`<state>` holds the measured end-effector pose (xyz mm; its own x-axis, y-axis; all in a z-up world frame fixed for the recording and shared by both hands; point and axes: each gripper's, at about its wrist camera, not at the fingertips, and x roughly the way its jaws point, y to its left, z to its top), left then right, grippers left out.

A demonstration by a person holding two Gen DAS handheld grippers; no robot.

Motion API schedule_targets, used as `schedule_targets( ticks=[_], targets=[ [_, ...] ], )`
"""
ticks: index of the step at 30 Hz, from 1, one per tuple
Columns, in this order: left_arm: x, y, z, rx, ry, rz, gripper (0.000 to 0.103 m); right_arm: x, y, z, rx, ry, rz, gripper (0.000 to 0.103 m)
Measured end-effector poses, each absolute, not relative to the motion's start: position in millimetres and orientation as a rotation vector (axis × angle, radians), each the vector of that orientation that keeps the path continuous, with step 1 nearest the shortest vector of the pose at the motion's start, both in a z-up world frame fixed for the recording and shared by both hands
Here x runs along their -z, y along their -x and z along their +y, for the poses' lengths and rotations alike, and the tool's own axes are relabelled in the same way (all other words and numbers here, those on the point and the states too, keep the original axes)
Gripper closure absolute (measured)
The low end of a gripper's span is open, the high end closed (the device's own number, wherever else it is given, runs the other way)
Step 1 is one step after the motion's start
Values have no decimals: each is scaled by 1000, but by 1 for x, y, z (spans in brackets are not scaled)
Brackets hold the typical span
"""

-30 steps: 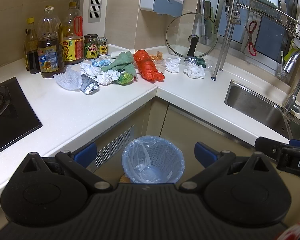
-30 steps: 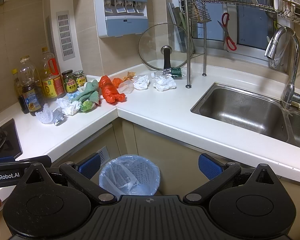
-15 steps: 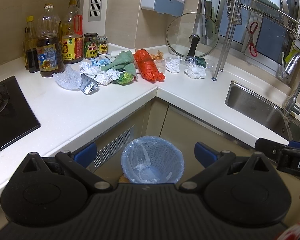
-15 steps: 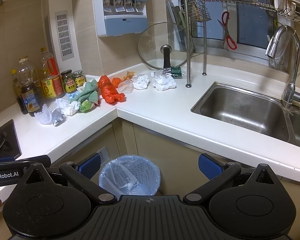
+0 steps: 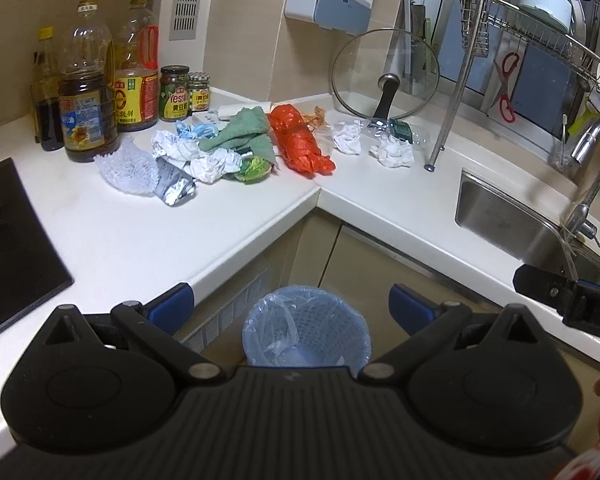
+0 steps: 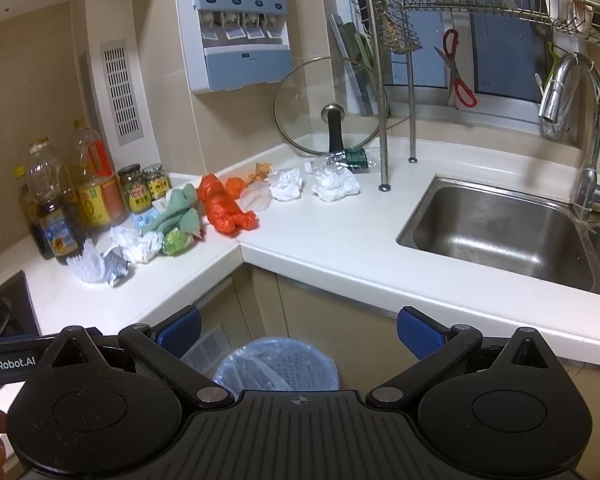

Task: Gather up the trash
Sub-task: 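Move both tools to the counter and close the left gripper on the bubble wrap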

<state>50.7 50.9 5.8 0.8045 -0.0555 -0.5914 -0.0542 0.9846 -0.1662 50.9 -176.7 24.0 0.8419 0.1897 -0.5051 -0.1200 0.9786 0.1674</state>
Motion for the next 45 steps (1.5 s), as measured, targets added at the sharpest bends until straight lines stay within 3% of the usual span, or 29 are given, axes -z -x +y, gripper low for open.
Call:
schedule_targets(
  ticks=[8,27,45],
  targets=[
    [0,-89,69,-52,190,605,0,-20,-95,-168,-185,-140,536,0],
    [6,-194,89,-515,226,584,0,-1,-297,-146,-639,-55,535,0],
    [18,-240,148,-560,214,616,8,16,-351,-58,-811,20,569,0]
  ],
)
